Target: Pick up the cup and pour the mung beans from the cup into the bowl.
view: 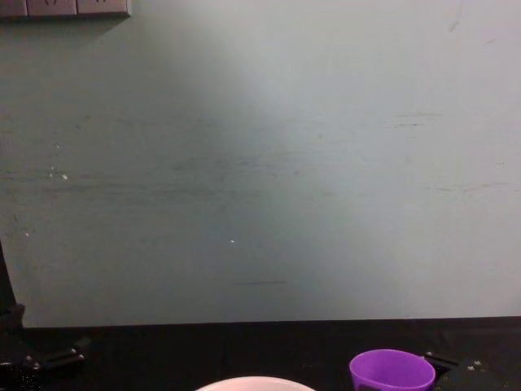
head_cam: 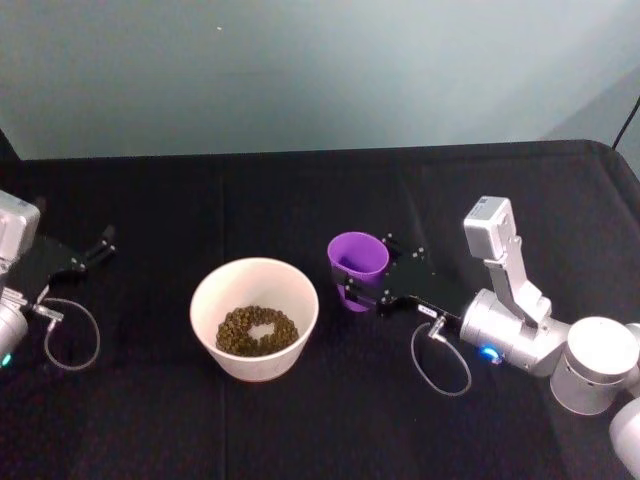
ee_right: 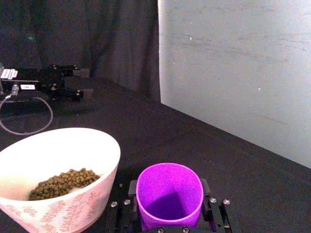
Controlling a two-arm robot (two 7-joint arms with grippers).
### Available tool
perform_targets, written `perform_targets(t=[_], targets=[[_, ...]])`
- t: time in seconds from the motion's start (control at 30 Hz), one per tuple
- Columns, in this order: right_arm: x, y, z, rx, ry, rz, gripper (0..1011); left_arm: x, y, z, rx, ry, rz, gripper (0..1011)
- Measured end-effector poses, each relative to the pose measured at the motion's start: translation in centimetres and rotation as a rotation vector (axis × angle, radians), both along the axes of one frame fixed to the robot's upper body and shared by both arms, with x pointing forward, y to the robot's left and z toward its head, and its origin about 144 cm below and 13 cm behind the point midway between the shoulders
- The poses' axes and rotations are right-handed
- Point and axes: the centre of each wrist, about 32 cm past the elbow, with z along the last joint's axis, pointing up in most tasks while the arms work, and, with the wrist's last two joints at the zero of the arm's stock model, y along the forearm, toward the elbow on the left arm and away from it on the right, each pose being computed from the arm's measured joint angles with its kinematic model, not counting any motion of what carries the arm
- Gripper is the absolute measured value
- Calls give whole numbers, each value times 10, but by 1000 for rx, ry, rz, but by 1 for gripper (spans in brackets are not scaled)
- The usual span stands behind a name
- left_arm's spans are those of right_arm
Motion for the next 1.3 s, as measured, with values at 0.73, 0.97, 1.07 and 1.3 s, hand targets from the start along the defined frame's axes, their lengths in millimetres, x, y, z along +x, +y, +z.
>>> perform_targets(t=[0.73,0.97,1.07,1.3], targets=[[0,0,0,0,-1,3,986,0,0,0,0,0,0,1000],[0,0,0,0,-1,3,1000,0,0,0,0,0,0,1000],[0,0,0,0,0,3,1000,0,0,0,0,0,0,1000],[-12,1,7,15,-83,-17,1000,0,0,0,0,0,0,1000]])
